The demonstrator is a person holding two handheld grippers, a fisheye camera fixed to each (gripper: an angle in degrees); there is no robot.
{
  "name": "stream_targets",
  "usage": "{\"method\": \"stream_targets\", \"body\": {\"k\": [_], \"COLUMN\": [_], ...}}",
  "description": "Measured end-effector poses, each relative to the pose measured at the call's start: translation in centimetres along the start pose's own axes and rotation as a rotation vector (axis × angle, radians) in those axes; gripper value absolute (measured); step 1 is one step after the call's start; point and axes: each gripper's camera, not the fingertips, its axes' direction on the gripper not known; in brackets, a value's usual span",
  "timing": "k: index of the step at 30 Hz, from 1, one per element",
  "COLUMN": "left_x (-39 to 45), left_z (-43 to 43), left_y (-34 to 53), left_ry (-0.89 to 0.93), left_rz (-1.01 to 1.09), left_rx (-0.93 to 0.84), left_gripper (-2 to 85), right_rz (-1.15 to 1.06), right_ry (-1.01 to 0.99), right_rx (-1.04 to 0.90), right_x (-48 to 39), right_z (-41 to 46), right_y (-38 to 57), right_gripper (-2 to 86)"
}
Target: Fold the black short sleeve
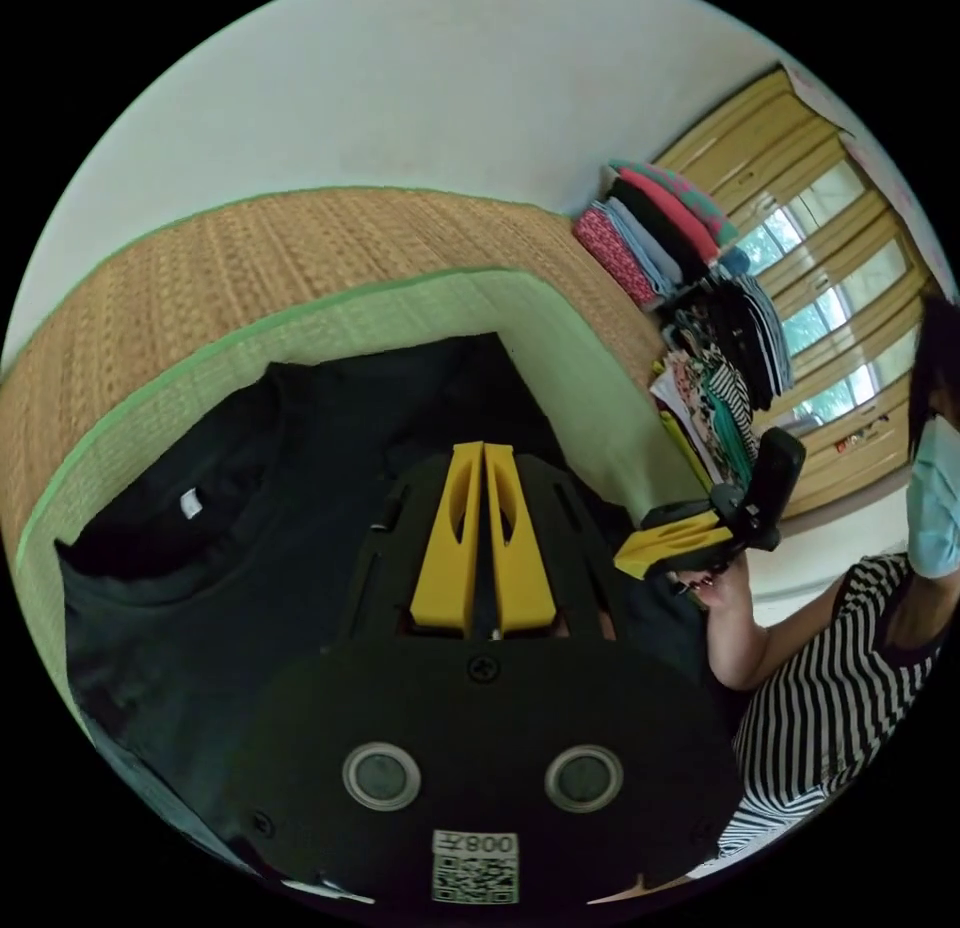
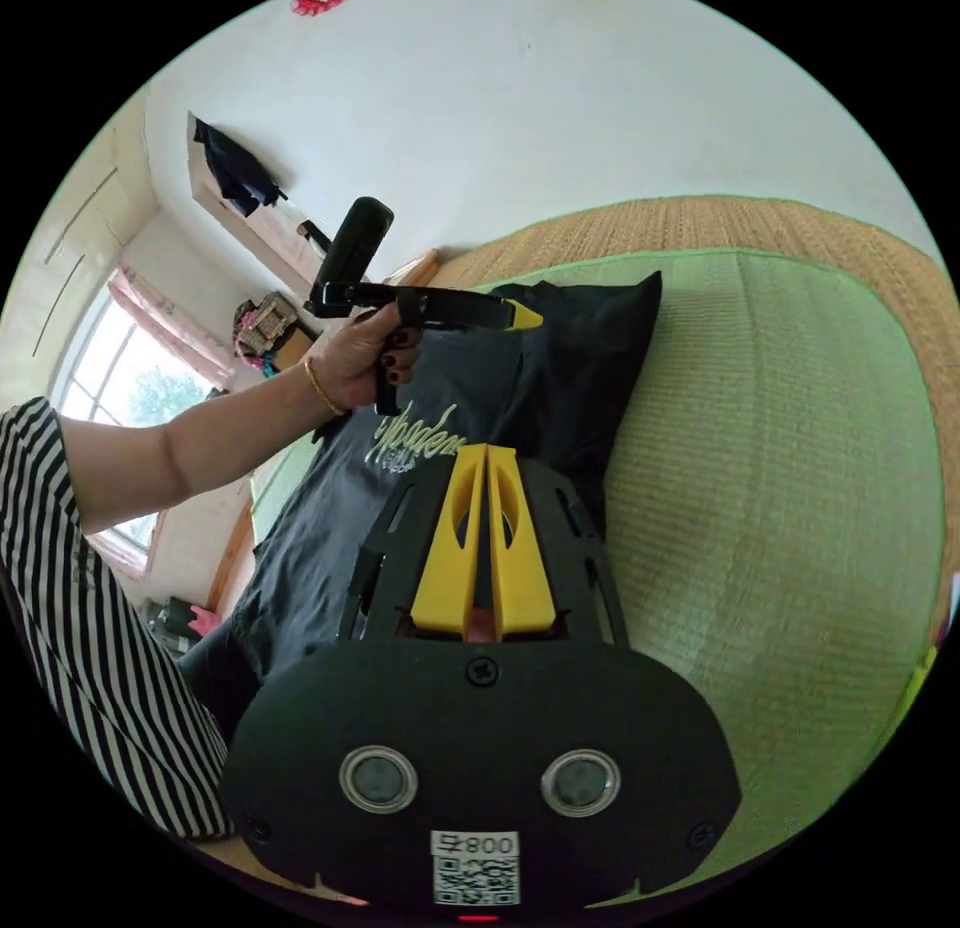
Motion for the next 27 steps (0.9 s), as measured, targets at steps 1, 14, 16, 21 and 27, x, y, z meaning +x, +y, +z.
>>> {"method": "stream_targets", "body": {"k": [1,14,16,21,27], "left_x": [0.1,-1.4,-2.0,-4.3,-6.0], "left_z": [0.9,6.4,6.3,8.7,10.2], "left_y": [-0.6,-4.3,-4.4,-4.8,-4.3], "left_ry": [-0.01,-0.123,-0.108,-0.158,-0.175], "left_rz": [0.021,0.144,0.142,0.139,0.189], "left_rx": [-0.018,-0.106,-0.064,-0.115,-0.09], "left_gripper": [0.1,0.2,0.2,0.1,0.1], "right_rz": [0.018,0.146,0.135,0.109,0.104], "right_ry": [0.039,0.188,0.197,0.214,0.23], "right_rx": [-0.026,-0.035,-0.05,-0.073,0.012], "right_x": [0.0,-0.9,-1.4,-2.7,-4.3], "right_z": [0.1,-3.8,-4.1,-5.3,-9.3], "right_y": [-0.1,-0.6,-0.8,-1.2,-1.3], "right_gripper": [0.1,0.0,0.0,0.1,0.1]}}
